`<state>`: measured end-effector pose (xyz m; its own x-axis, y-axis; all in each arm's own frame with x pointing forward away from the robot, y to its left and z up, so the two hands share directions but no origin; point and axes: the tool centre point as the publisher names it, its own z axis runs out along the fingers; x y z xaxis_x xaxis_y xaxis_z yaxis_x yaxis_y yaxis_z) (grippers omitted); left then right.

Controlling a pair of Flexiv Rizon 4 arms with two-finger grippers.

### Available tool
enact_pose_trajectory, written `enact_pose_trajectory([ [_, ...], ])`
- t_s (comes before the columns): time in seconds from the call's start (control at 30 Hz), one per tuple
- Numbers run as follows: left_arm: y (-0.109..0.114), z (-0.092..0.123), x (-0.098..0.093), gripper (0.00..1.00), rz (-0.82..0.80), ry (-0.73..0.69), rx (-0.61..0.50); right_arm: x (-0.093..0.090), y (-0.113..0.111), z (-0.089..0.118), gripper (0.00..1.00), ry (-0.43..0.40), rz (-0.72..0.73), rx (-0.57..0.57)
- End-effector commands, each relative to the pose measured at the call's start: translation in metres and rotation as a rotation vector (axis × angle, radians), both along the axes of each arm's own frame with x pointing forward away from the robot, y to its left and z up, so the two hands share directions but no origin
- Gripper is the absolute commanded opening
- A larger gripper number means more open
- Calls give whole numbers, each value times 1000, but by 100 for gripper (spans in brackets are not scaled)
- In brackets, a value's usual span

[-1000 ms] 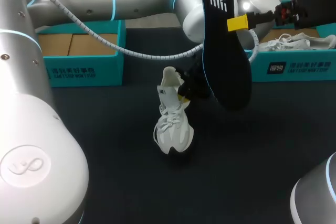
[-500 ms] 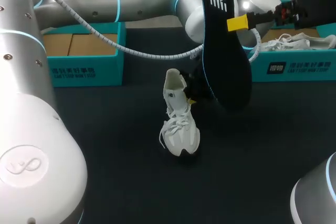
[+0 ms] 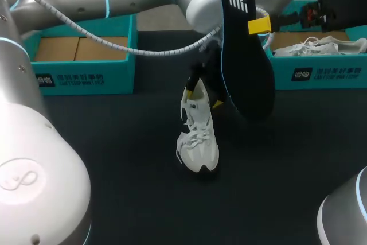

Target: Take the shoe out of the shoebox, open the shoe tongue, remove and reinsert the insole, then place the shoe into the shoebox

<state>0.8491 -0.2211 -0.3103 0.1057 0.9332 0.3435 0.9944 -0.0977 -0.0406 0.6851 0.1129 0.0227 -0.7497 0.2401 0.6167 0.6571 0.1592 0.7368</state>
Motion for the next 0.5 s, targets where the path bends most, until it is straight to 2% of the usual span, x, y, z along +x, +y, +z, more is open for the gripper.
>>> enact_pose_trajectory([
  [0.03,28,20,0,100,27,-51,-85,1,2,0,0,2,-1,-2],
  [0.3,47,42,22,100,98,-124,-178,1,2,0,0,2,-1,-2],
  [0.5,61,41,46,100,134,-131,-194,1,2,0,0,2,-1,-2],
])
